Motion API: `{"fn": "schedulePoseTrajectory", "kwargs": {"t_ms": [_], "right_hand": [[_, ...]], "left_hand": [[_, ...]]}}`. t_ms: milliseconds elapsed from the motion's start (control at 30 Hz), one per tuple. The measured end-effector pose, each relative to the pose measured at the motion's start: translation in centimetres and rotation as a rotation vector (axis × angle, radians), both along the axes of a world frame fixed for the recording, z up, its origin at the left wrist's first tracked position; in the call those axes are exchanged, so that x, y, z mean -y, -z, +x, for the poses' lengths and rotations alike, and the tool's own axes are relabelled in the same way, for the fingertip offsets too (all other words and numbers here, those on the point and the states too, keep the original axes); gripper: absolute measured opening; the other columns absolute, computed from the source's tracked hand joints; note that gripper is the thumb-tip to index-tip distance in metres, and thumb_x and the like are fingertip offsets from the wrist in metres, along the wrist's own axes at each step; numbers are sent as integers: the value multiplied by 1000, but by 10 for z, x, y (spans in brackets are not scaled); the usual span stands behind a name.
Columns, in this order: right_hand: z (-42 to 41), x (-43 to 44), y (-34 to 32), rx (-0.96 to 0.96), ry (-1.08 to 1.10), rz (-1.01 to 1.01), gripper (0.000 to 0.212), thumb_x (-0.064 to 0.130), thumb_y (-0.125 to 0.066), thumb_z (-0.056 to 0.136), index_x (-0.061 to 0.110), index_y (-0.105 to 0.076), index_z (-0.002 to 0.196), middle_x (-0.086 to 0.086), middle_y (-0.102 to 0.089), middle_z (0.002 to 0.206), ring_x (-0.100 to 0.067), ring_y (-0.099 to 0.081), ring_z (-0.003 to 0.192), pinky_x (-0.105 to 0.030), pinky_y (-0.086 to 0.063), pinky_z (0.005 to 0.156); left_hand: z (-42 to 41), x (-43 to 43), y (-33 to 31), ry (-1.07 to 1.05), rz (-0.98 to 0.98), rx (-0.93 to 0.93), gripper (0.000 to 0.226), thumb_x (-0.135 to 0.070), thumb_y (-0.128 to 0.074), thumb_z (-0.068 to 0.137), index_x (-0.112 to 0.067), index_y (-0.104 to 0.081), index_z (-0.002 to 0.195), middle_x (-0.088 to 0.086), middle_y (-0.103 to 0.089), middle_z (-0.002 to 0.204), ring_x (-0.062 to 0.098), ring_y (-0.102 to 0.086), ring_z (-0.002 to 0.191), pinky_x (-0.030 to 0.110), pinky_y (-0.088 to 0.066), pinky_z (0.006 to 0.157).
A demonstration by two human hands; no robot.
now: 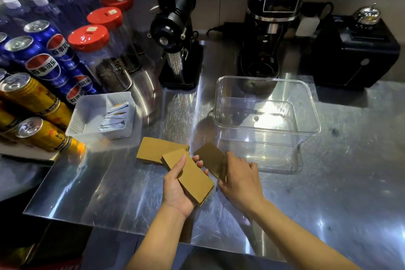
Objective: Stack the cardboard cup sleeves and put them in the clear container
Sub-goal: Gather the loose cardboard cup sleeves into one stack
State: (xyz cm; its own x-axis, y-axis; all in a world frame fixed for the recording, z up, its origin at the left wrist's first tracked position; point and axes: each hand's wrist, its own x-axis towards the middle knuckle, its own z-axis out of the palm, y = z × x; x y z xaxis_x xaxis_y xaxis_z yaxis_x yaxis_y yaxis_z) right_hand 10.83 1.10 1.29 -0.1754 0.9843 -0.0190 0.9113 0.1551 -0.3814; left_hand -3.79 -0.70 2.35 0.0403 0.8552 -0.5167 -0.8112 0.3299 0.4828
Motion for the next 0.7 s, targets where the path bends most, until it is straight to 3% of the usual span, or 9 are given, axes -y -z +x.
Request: {"fn": "schedulePoseTrajectory", "kwargs": {"t_ms": [133, 200, 300, 433, 600, 700], "right_hand": [[5, -5, -1, -92, 135, -88, 45, 33, -62, 69, 17, -43, 106, -4, -52, 101, -24, -46, 97, -35, -29, 77], [9, -8, -6, -339, 250, -213, 51, 30, -69, 62, 18, -46, 105, -3, -53, 104, -22, -48, 98, -34, -39, 80], [12, -7, -17, -671, 254, -325, 50, 31, -69, 56, 24, -46, 100, -4, -52, 107, -17, -52, 97, -21, -44, 67], [6, 4, -31, -659, 158, -302, 48, 43, -61, 52, 28, -48, 95, 4, -47, 100, -14, -48, 97, -21, -39, 70], [2, 14, -36, -549, 24, -280, 53, 39, -57, 56, 19, -52, 105, 2, -45, 104, -16, -41, 104, -26, -37, 86], [4, 16, -35, -544, 12, -299, 54, 36, -58, 59, 17, -52, 109, 2, -43, 108, -16, -39, 107, -24, -33, 87]], "left_hand": [[4, 0, 2, -13, -46, 14, 22, -29, -68, 68, -14, -70, 84, 6, -69, 78, 21, -62, 76, 36, -53, 72], [7, 0, 3, 15, -61, 9, 21, -31, -68, 68, -13, -72, 78, 7, -69, 75, 20, -64, 70, 36, -52, 70], [11, -1, 3, 81, -55, 27, 30, -39, -66, 72, -10, -74, 73, 9, -70, 73, 22, -67, 66, 37, -54, 70], [17, -3, 2, 160, -7, 64, 45, -47, -60, 74, -9, -73, 94, 15, -74, 94, 30, -69, 89, 42, -56, 75], [26, -9, 2, 117, -39, -2, 44, -45, -64, 67, -7, -71, 87, 12, -72, 80, 25, -69, 77, 40, -52, 74], [31, -10, 1, 147, -31, 1, 37, -41, -63, 68, -7, -74, 79, 9, -72, 76, 22, -69, 74, 37, -54, 72]]}}
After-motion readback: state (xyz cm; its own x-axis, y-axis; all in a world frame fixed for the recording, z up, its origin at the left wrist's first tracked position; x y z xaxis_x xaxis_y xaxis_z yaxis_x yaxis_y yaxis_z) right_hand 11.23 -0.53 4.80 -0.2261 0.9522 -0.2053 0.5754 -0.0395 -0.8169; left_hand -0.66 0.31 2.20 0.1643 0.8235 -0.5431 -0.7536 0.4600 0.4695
